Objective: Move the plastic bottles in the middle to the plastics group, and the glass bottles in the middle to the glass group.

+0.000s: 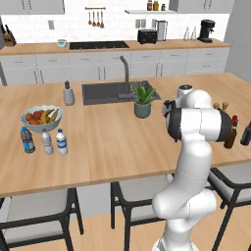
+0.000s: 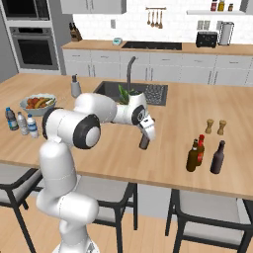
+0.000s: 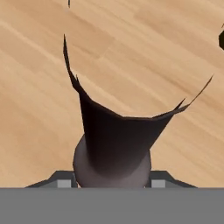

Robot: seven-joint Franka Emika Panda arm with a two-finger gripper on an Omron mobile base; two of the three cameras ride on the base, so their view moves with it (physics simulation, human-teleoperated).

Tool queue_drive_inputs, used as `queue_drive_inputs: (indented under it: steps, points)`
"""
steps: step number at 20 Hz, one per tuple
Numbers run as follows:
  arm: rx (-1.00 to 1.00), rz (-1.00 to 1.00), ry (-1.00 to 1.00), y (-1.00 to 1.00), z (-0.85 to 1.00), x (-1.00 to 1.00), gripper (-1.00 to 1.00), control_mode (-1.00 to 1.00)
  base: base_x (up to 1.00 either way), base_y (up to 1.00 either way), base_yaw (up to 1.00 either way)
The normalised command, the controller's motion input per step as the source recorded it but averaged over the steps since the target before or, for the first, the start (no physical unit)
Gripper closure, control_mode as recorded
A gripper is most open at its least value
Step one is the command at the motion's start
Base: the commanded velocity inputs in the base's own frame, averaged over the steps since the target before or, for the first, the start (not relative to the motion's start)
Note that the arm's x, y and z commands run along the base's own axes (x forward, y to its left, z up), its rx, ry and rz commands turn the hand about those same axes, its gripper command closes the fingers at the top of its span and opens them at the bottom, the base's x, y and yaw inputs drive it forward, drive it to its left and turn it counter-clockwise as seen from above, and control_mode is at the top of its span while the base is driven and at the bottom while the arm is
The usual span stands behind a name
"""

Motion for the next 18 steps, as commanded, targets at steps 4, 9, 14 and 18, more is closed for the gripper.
queue_drive_inputs:
  steps: [4,9,14,18]
  points:
    - [-0.08,-0.26,-0.01,-0.67,0.00,0.00,1.00,-1.00,0.00,0.00,0.00]
    - [-0.12,-0.23,0.00,-0.64,0.00,0.00,1.00,-1.00,0.00,0.00,0.00]
    - [-0.06,-0.23,0.00,-0.52,0.00,0.00,1.00,-1.00,0.00,0.00,0.00]
    - [-0.12,-0.23,0.00,-0.40,0.00,0.00,1.00,-1.00,0.00,0.00,0.00]
